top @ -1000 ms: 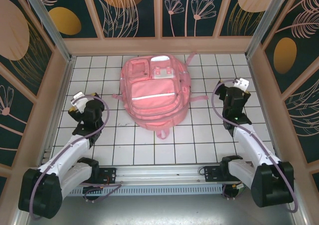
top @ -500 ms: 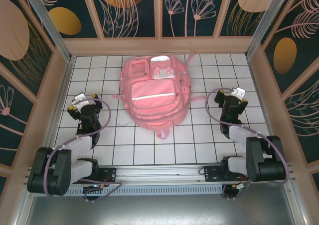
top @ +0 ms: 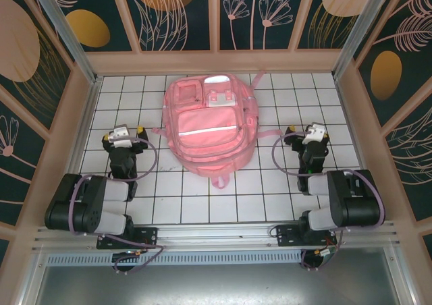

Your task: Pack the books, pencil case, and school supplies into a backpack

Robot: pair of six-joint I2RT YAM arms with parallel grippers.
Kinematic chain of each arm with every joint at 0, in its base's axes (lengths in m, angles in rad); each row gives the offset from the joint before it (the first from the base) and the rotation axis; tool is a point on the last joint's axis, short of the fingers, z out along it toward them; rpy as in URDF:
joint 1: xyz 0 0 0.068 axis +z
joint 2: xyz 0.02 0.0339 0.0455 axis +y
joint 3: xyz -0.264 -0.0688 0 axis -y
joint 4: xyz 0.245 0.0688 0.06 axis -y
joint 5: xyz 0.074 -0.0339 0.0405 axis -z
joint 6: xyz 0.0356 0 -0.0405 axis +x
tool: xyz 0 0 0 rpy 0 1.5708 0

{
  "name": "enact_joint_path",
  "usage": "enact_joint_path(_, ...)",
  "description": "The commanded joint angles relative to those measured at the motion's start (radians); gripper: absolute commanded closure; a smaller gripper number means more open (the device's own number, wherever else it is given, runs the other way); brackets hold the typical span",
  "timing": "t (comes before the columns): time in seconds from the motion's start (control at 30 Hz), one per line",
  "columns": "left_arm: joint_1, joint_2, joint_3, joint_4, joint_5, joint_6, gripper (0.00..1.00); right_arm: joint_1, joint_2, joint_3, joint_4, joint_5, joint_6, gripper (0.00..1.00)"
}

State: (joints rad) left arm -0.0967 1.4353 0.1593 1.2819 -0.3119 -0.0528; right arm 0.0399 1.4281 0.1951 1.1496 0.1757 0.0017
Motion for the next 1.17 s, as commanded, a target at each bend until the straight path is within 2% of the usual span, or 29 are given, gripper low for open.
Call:
enact_joint_path(0.0, 0.008, 0.039, -0.018, 0.137, 0.037, 0.024, 0.01, -0.008, 0.053, -0.011, 0.147, -0.044, -0.015, 0.01)
enact_joint_path(0.23, 0.015, 0.093, 0.029, 0.097, 0.001, 0.0, 0.01, -0.024, 0.108, 0.005, 0.158, -0.06, 0.001, 0.01)
enact_joint_path(0.33, 0.034, 0.095, 0.052, 0.056, -0.063, -0.05, 0.01, -0.034, 0.112, 0.018, 0.14, -0.056, 0.016, 0.01)
enact_joint_path(1.13, 0.046, 0.092, 0.058, 0.036, -0.034, -0.055, 0.01, -0.048, 0.111, 0.023, 0.127, -0.074, 0.026, 0.01)
